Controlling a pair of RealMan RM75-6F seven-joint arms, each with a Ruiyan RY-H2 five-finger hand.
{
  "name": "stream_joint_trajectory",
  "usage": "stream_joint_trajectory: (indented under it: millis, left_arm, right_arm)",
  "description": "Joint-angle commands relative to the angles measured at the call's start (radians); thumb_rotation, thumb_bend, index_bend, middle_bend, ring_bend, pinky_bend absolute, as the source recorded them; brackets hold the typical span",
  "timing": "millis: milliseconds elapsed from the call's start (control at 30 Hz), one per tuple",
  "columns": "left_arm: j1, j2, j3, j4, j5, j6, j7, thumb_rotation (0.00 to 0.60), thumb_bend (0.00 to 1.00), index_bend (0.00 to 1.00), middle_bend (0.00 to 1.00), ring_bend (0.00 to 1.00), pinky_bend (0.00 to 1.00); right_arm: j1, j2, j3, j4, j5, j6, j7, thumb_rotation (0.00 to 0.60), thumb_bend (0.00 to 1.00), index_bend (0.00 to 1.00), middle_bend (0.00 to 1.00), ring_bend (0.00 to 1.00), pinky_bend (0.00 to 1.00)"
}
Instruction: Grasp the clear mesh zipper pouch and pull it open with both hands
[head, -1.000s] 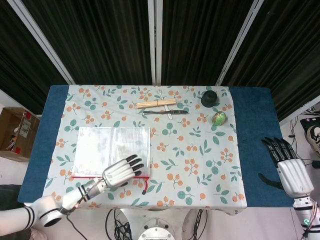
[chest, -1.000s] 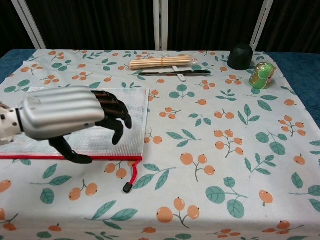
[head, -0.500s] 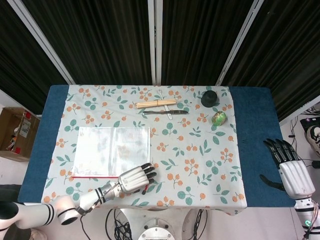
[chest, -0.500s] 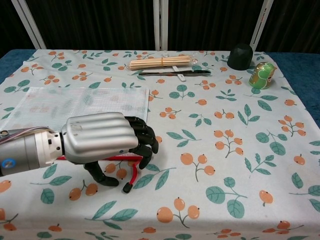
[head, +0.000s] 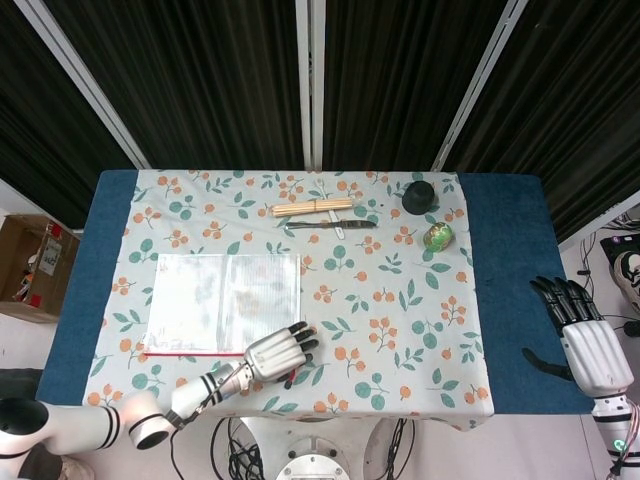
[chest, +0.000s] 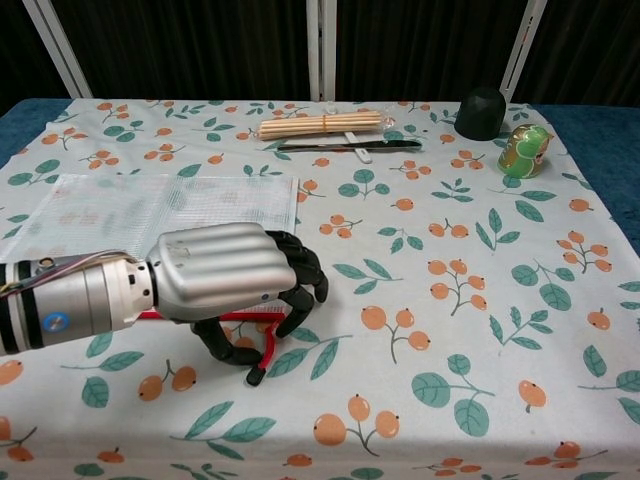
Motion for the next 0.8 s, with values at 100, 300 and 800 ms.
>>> stream_joint_trajectory:
  millis: [100, 300, 800]
  left_arm:
    - [-0.006, -0.016, -0.008, -0.005, -0.042, -0.018, 0.050, 0.600, 0.21, 0.54, 0.23, 0.15, 0.17]
    - [-0.005, -0.025, -0.011, -0.017, -0.087, -0.027, 0.095, 0.600, 0.28, 0.58, 0.23, 0.15, 0.17]
    - [0.138, -0.040, -0.025, -0.094, -0.052, 0.339, 0.147, 0.600, 0.42, 0.66, 0.25, 0.15, 0.17]
  right_arm:
    - [0.003, -0.003, 0.001, 0.009, -0.001, -0.003, 0.011, 0.600, 0.08, 0.00, 0.08, 0.00, 0.00]
    - [0.004, -0.004, 0.002, 0.020, -0.002, -0.004, 0.025, 0.600, 0.09, 0.00, 0.08, 0.00, 0.00]
    - [0.058, 0.004, 0.025, 0.012, -0.038, -0.032, 0.051, 0.600, 0.09, 0.00, 0.08, 0.00, 0.00]
